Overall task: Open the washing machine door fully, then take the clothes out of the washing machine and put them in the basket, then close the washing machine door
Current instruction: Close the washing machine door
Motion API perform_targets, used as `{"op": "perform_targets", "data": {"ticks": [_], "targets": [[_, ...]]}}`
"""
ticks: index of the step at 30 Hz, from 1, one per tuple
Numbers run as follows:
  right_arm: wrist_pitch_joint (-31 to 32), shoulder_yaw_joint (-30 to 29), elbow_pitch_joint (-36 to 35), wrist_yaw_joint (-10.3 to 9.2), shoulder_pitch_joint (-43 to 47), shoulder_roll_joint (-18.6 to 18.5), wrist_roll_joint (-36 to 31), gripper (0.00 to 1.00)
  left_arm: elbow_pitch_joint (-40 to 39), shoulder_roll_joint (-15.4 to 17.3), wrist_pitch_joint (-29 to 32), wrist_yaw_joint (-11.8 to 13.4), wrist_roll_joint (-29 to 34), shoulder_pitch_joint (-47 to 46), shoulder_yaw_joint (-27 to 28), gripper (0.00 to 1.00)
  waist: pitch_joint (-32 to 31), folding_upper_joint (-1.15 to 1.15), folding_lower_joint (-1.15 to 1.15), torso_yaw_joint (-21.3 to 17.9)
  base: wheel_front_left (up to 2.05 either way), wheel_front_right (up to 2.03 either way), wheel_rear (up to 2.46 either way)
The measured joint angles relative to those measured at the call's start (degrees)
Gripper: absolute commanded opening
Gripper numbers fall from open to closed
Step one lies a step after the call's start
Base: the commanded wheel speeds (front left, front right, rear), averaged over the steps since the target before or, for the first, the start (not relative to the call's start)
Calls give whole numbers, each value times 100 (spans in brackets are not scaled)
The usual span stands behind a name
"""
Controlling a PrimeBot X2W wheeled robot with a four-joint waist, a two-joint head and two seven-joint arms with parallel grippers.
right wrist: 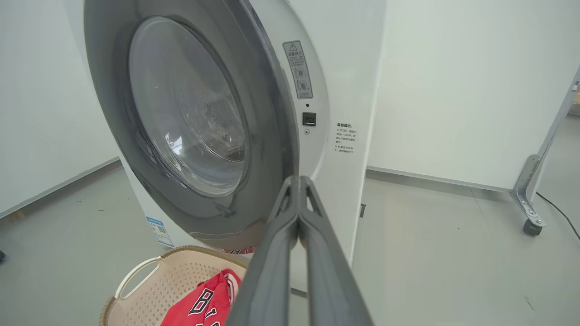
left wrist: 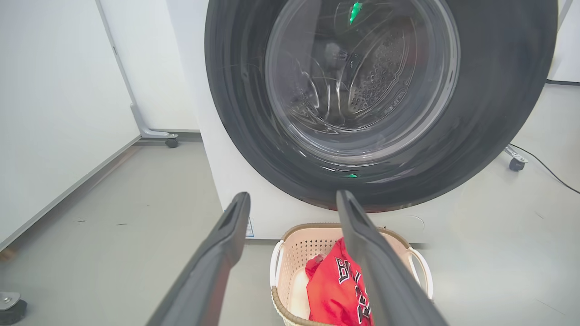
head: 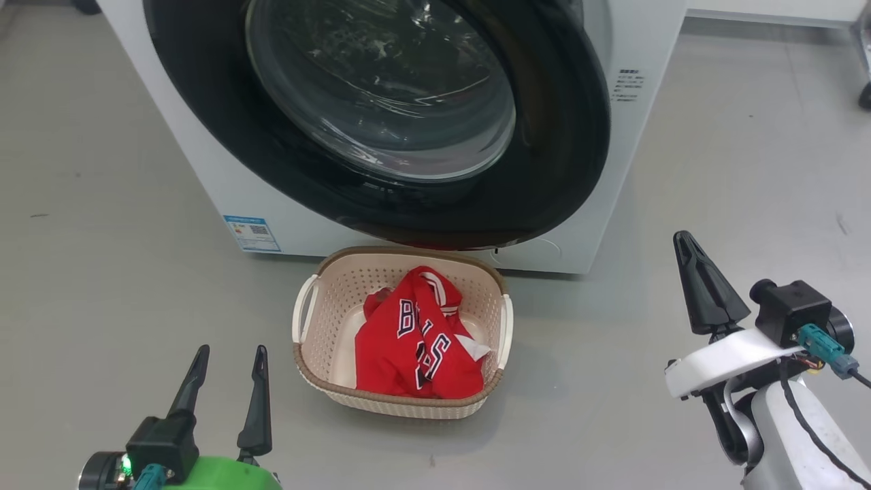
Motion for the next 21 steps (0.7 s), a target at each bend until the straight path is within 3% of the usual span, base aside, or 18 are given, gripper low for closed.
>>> {"op": "perform_targets", "data": {"ticks": [14,21], "targets": [[443,183,162,182,-1251,-182,13,0,-4,-99,-93,0,-10,-165,-98,100,263,0,0,959,0,0,0],[589,175,416,232,-1945,-240,27,0,-7,-137,-142,-8,-97,-243,-109,100,478,0,0,1191,0,0,0]]}}
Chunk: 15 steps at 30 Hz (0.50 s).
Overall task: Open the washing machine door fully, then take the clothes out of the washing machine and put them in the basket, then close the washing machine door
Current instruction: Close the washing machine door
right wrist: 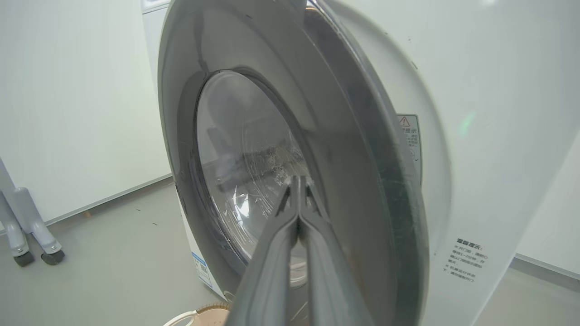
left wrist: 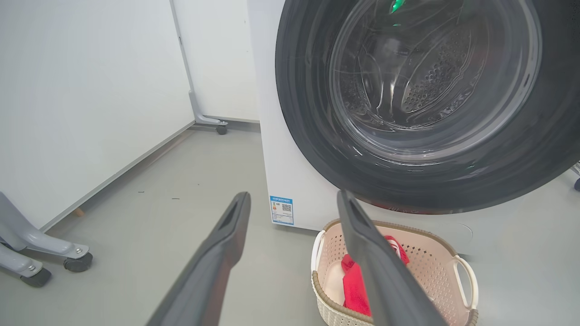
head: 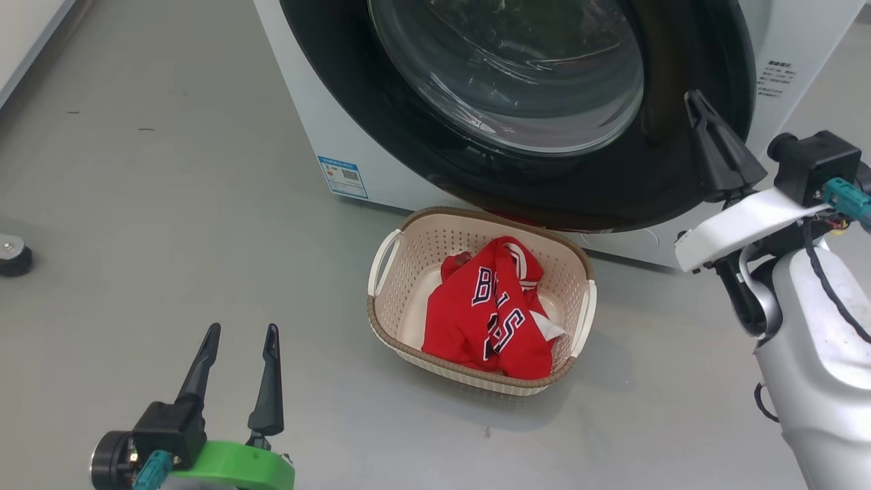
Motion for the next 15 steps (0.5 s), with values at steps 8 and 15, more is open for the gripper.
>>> {"op": "perform_targets", "data": {"ticks": [8,15], "targets": [[109,-60,372,23,-535,-131,41,0,22,-30,-10,-13,-14,-132,-36,100,185,0,0,118,0,0,0],[177,-67,646,48,-834,-168,49,0,37,-63,-52,-53,-63,-179,-45,100,265,0,0,138,0,0,0]]}}
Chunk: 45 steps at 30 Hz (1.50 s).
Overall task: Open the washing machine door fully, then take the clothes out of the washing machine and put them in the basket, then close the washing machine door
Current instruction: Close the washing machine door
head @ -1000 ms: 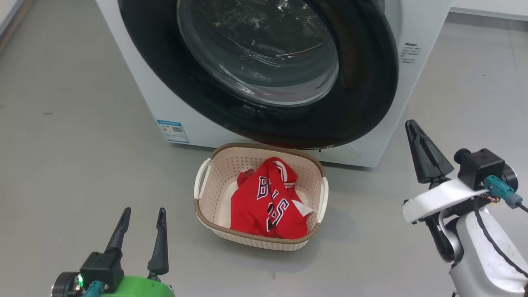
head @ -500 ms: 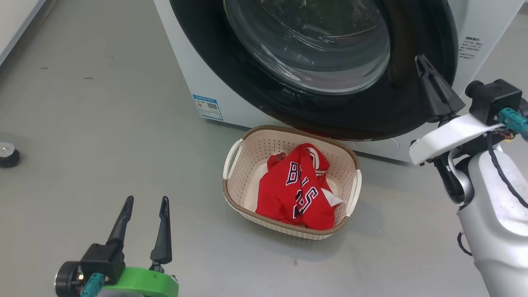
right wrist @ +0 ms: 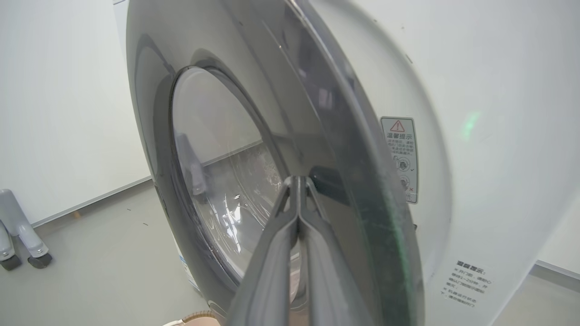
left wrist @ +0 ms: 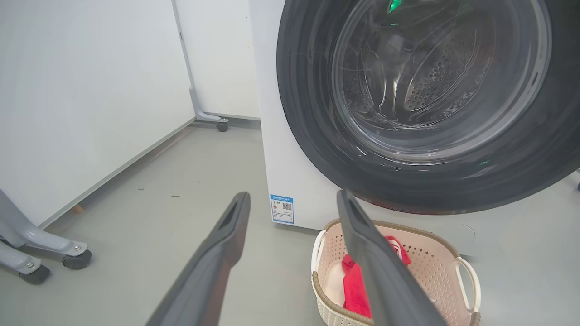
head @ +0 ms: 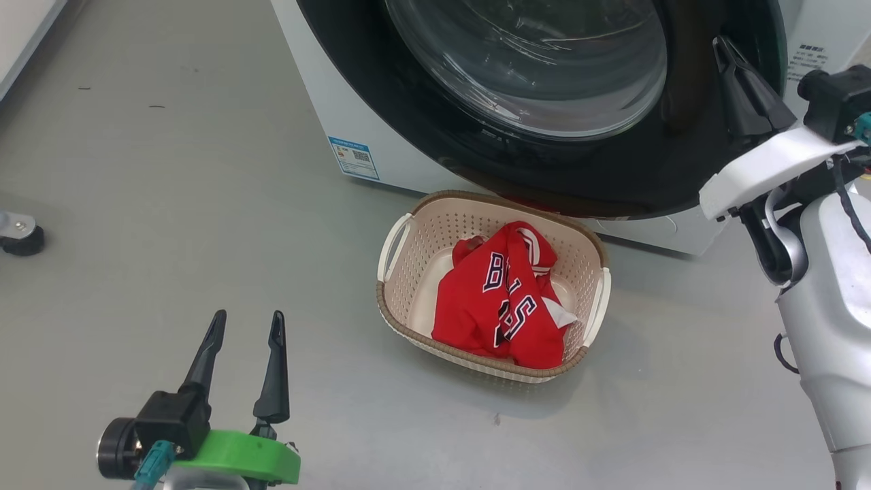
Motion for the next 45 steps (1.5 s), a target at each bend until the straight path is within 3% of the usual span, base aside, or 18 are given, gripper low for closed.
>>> {"op": "perform_targets", "data": {"ticks": [27,38,45], "targets": [[121,-121,894,46,-1522,-399,-27,0,54,-92,-56,-98,-4,-431,-197,100,595,0,0,126,0,0,0],[-94,-58,1249,51,-1711,-323,-64,0,170,-109,-57,-99,-49,-540,-215,100,640,0,0,146,0,0,0],[-430,78,1330,49,-1709,-91,-5,0,205,-118,-58,-99,-48,-605,-181,100,591,0,0,51,0,0,0]]}}
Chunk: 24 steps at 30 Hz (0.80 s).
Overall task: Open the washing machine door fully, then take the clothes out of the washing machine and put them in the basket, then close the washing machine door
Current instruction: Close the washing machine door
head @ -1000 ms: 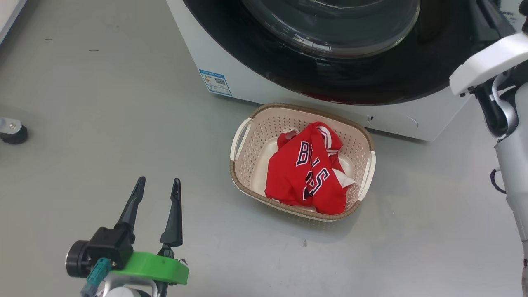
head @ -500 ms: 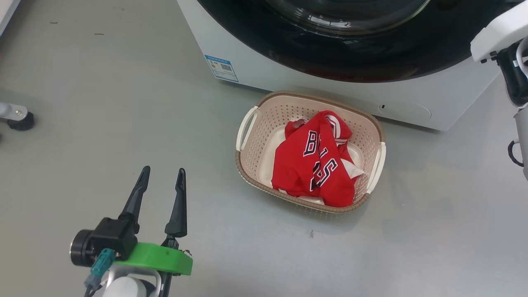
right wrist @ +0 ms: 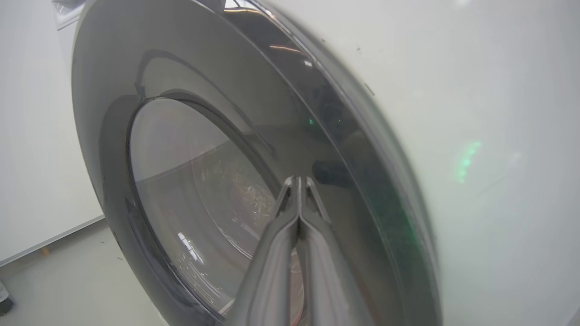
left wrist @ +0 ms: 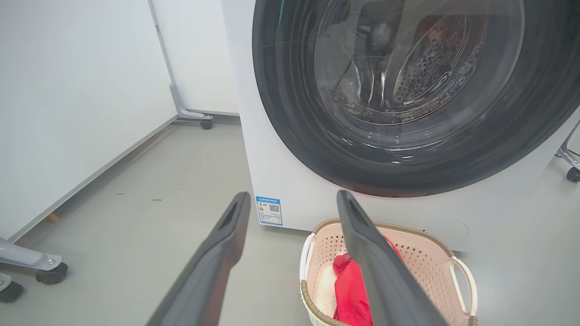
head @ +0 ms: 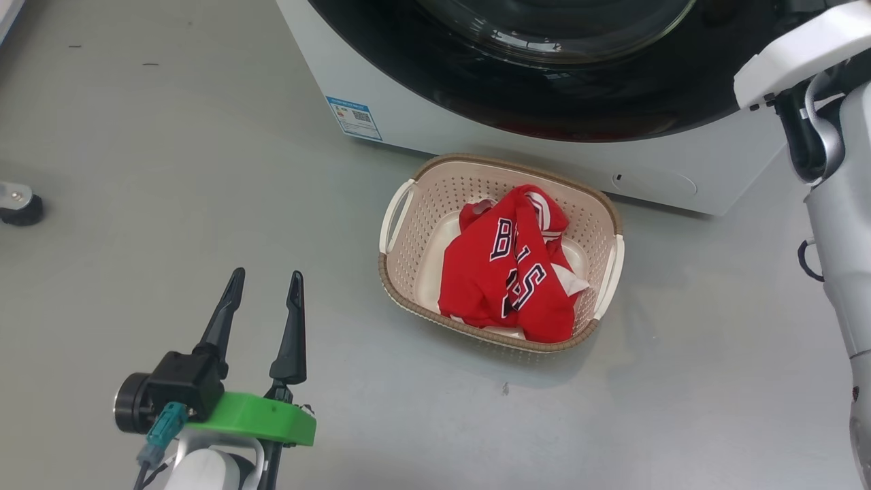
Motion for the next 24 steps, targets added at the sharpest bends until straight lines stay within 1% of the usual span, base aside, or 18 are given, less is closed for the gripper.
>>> {"op": "perform_targets", "data": {"ticks": [4,8,12,13,14,15,16,24], "targets": [[-214,103,-4,1,175,99,14,0,22,-1,0,8,1,-4,36,100,-63,0,0,-99,0,0,0],[-307,227,-49,1,494,259,67,0,31,-1,0,33,4,-5,104,100,-129,0,0,-236,0,0,0],[-358,297,-158,1,776,315,122,0,30,0,0,44,65,-8,141,100,-190,0,0,-398,0,0,0],[-366,308,-192,1,848,325,125,17,31,1,0,44,65,-10,141,100,-206,0,0,-440,0,0,0],[-394,315,-223,1,932,337,135,52,37,4,0,44,75,-12,140,100,-222,0,0,-483,0,0,0],[-407,318,-241,1,1021,352,156,78,48,5,0,43,83,-14,140,100,-238,0,0,-524,0,0,0],[-408,320,-248,1,1117,371,168,100,55,12,0,43,98,-14,141,100,-256,0,0,-567,0,0,0],[-425,283,-378,1,1996,521,234,100,170,46,0,21,151,-16,142,100,-450,0,0,-947,0,0,0]]}}
